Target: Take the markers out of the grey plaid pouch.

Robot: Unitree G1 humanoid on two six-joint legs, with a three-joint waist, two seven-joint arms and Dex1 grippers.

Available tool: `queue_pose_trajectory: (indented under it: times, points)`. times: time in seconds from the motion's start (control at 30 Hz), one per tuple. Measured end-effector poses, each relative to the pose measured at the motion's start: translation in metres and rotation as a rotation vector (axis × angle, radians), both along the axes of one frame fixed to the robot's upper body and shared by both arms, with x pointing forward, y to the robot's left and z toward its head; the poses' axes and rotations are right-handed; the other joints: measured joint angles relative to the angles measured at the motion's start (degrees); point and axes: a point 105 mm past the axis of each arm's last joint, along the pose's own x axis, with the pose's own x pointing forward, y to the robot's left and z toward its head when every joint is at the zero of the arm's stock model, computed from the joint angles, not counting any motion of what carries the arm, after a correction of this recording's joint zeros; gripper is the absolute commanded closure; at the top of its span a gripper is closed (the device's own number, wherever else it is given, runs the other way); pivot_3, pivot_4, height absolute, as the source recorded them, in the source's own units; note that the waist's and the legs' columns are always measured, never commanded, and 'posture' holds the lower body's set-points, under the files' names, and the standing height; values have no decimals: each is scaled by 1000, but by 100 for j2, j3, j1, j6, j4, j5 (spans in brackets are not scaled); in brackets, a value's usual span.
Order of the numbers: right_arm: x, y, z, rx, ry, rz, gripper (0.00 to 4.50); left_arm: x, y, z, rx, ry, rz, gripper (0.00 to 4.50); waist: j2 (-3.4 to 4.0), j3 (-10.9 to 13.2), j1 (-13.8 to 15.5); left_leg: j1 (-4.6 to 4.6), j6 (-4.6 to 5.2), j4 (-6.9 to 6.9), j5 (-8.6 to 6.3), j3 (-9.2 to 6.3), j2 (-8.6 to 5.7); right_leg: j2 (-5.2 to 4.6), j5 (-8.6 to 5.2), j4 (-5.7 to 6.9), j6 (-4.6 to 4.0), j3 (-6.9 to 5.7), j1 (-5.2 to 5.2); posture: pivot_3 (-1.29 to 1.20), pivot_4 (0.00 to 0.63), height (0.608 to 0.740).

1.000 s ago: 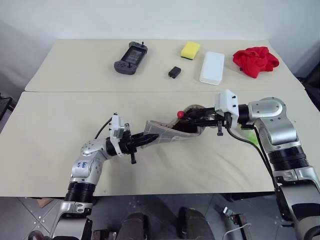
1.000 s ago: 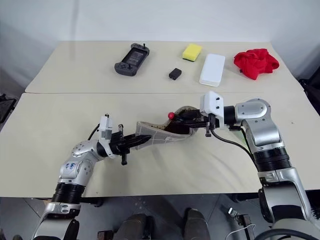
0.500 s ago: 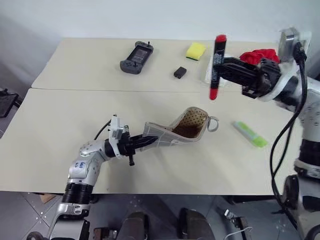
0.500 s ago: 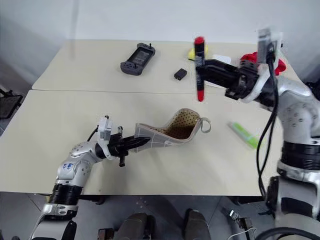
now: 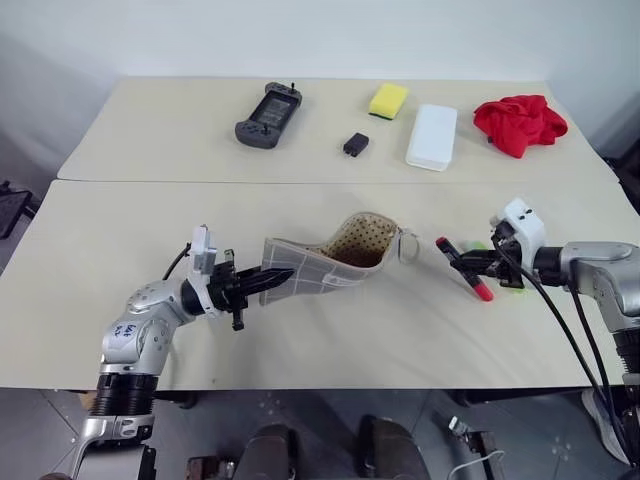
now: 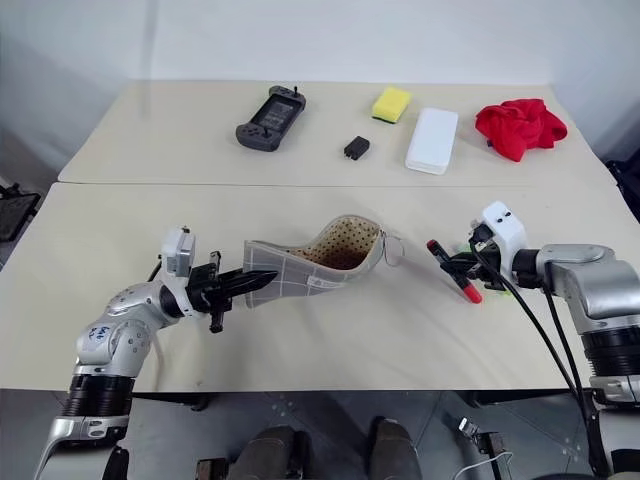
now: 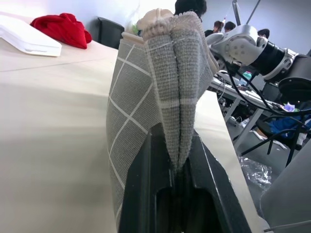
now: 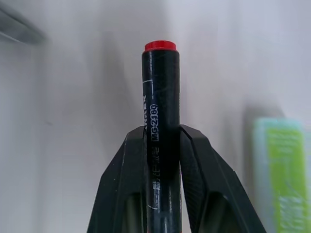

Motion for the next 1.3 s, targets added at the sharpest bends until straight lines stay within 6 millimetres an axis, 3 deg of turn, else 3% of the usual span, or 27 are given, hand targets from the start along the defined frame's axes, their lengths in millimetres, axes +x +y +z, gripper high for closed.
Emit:
queue_pose_trajectory:
  times: [0.17, 0.27, 0.3, 0.4, 0.47, 0.67, 0.8, 0.83, 1.0, 1.13, 1.27, 1.3]
  points:
    - [-1, 1, -9, 3, -6, 24, 1241, 2, 8, 6, -54, 39, 39, 4500, 0, 0, 5, -1, 0, -1, 0, -4, -1, 1, 1, -3, 1, 1, 0, 0, 150, 740]
    - [-2, 13, 11, 76, -138, 143, 180, -1, 19, 21, -173, 112, 49, 4500, 0, 0, -17, -1, 0, -3, 0, -17, 3, 2, 1, -3, 2, 1, -1, 0, 150, 740]
    - [-5, 18, 23, 114, -204, 202, 21, -4, 27, 28, -233, 150, 58, 4500, 0, 0, -33, 1, 0, -5, 0, -33, 19, 3, 1, -4, 2, 3, -1, 0, 150, 740]
    - [-15, 34, 47, 253, -344, 322, 21, -4, 59, 40, -372, 252, 187, 4500, -1, 1, -53, 9, -3, -6, -2, -35, 43, 8, 1, -4, 2, 6, 3, 0, 150, 740]
    - [-25, 53, 58, 358, -444, 412, 21, -8, 82, 37, -443, 348, 293, 4500, -1, 1, -67, 21, -9, -12, -5, -33, 48, 11, 0, -2, 1, 11, 8, 0, 150, 740]
    - [-38, 87, 52, 455, -544, 541, 21, -27, 151, 17, -717, 479, 706, 4500, -4, 0, -23, 27, -14, -6, -13, -34, 44, 7, 0, 1, 0, 27, 10, 0, 150, 740]
    - [-41, 99, 48, 452, -598, 594, 21, -43, 178, -4, -820, 552, 939, 4500, -6, -1, -4, 27, -14, -5, -14, -34, 39, 6, 0, 0, -1, 29, 10, 0, 150, 740]
    - [-43, 102, 45, 431, -612, 623, 0, -48, 183, -9, -849, 569, 988, 3942, -9, -3, -7, 29, -15, -6, -15, -33, 40, 7, 0, 0, -1, 30, 11, 0, 150, 740]
    - [-43, 106, 22, 405, -584, 656, 0, -67, 199, -40, -852, 686, 1186, 2531, -13, -5, -29, 38, -17, -10, -17, -16, 43, 13, -1, 3, -4, 38, 9, 0, 150, 740]
    - [-41, 110, 27, 397, -608, 680, 0, -66, 205, -43, -787, 704, 1256, 1297, -13, -5, -30, 41, -18, -9, -18, -14, 44, 14, -3, 5, -6, 42, 8, 0, 150, 740]
    - [-40, 108, 24, 394, -601, 686, 0, -82, 235, -37, -355, 635, 1438, 76, -27, -13, -61, 47, -28, -25, -28, -1, 50, 27, -13, 6, -24, 42, -1, 0, 150, 740]
    - [-40, 105, 21, 393, -588, 679, 0, -87, 241, -35, -264, 613, 1464, 34, -24, -13, -68, 51, -28, -34, -28, 5, 52, 27, -13, 0, -24, 44, -2, 0, 150, 740]
